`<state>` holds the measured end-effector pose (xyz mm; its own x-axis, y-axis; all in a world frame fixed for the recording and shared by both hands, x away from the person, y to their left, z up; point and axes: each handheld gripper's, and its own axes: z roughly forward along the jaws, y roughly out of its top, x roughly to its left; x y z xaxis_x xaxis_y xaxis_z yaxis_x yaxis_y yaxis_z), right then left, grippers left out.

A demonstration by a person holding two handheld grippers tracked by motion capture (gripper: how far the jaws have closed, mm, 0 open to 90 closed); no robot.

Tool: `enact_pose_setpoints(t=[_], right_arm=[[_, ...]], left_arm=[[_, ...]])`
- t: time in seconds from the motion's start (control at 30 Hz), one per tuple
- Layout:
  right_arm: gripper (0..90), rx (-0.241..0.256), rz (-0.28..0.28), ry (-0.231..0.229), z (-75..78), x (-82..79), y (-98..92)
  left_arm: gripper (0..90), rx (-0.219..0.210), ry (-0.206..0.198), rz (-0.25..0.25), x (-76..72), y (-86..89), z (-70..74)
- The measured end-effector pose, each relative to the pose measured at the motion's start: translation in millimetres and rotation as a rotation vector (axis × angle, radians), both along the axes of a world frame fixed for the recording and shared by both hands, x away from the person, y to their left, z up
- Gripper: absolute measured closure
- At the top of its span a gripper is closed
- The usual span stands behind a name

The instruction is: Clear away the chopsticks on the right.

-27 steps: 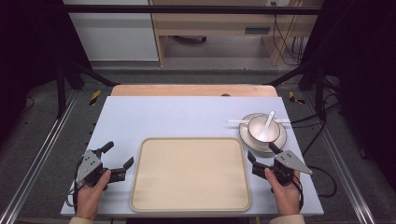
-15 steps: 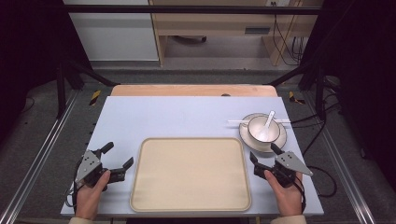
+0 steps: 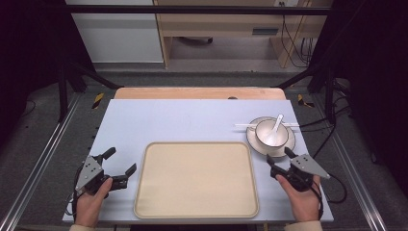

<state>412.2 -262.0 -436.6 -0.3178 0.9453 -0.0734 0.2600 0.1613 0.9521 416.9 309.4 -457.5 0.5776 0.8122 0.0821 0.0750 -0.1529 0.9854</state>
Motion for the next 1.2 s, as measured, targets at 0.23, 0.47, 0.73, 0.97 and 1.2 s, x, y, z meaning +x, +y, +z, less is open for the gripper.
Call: enact_pose_setpoints(t=[0.23,0.47,0.73,0.97,1.2], right_arm=[[66.8,-0.134,-0.005,0.051,45.0,26.3,-45.4],[90.0,-0.186,-0.015,0.17,61.1,77.3,-82.2],[90.0,-0.125,-0.022,0.3,47.6,148.3,-105.7],[90.0,-0.109,-0.008,0.384,16.9,198.3,-106.3],[90.0,-0.158,-0.012,0.44,0.1,217.5,-99.7]], left_arm=[[4.0,0.001,-0.001,0.017,-5.1,4.7,2.3],[4.0,0.019,0.005,0.02,-3.5,3.3,0.1],[4.1,0.022,0.013,0.024,-2.5,4.4,-1.5],[4.5,0.037,0.033,0.016,-0.8,-1.9,-5.9],[4.6,0.054,0.037,0.004,-0.5,-7.2,-7.0]])
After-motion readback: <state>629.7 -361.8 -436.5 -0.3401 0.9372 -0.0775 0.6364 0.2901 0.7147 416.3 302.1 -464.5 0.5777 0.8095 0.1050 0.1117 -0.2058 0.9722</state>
